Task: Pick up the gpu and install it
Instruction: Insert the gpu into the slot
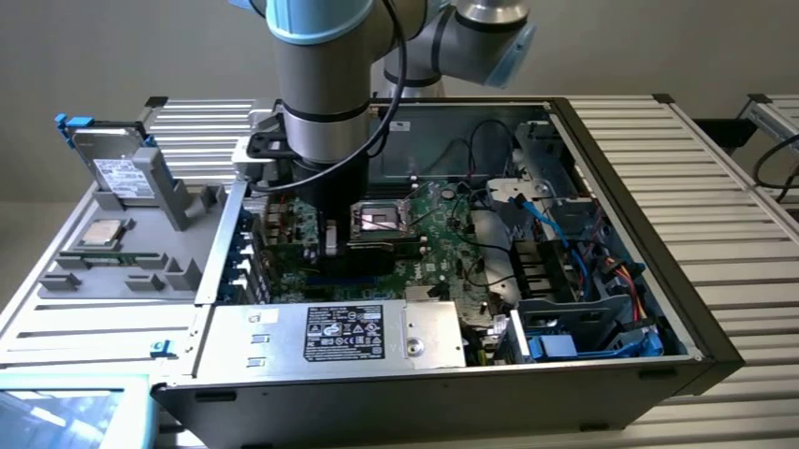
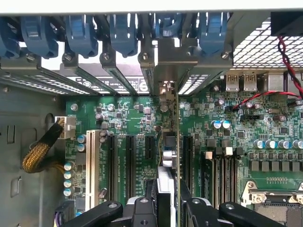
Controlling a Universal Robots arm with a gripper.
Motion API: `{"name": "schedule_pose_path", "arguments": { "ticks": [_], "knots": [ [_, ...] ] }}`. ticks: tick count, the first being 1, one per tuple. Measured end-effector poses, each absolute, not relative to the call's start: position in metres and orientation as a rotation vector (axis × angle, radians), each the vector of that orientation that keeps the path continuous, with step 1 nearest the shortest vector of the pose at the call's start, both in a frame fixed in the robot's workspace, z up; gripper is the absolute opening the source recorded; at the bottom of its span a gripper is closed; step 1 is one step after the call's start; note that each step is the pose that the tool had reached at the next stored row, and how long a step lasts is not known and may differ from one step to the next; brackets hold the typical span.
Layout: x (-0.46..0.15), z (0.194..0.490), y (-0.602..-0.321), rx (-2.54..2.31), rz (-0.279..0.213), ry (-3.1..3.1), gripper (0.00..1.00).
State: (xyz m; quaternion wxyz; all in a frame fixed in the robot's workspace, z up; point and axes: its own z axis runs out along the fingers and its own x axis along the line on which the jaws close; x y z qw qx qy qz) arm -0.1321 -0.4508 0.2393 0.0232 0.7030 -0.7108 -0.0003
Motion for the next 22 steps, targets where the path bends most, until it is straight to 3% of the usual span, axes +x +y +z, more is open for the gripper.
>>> {"name": "schedule_pose_path", "arguments": {
  "ticks": [22],
  "knots": [
    [-0.1335, 0.2373, -0.4511, 2.171, 0.000, -2.205, 0.29]
  ]
}}
